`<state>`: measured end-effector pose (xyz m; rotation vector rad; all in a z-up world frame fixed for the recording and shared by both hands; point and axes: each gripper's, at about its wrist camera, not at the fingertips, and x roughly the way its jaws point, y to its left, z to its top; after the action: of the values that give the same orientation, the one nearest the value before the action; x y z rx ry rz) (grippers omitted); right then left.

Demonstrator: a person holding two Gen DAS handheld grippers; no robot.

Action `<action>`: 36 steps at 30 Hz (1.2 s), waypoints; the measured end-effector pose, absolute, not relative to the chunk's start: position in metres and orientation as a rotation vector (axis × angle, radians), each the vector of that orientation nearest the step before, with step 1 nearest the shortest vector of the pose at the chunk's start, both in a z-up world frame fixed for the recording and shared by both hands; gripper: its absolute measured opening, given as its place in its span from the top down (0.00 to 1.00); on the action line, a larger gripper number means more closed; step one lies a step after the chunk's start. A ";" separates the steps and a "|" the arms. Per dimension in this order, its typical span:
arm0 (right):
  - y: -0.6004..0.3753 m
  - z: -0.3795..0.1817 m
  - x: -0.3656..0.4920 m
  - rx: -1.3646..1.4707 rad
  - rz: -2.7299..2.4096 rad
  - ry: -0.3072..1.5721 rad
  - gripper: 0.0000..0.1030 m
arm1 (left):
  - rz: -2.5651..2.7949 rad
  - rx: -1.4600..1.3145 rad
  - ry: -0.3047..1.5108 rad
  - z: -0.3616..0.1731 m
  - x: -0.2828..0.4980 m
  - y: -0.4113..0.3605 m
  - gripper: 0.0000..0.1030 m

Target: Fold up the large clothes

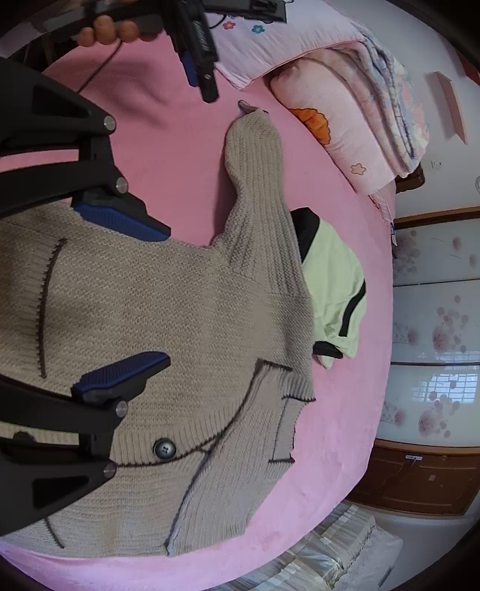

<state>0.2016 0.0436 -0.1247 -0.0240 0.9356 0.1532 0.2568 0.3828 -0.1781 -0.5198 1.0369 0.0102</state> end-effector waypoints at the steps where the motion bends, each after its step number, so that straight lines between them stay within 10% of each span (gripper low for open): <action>1: 0.046 -0.129 0.205 -0.026 0.156 0.941 0.40 | 0.030 -0.542 1.039 -0.188 0.267 0.389 0.35; 14: 0.041 -0.168 0.249 -0.029 0.100 0.953 0.40 | 0.147 -0.516 1.016 -0.239 0.362 0.431 0.40; 23: 0.023 -0.192 0.258 0.004 0.061 1.000 0.40 | 0.181 -0.457 1.021 -0.248 0.397 0.436 0.89; 36: -0.061 -0.177 0.227 0.150 -0.014 0.990 0.40 | 0.007 -0.340 0.767 -0.114 0.387 0.305 0.93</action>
<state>0.2271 -0.0609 -0.1767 0.1498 0.9902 -0.0135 0.3865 0.3054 -0.1141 -0.3404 0.7673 0.0068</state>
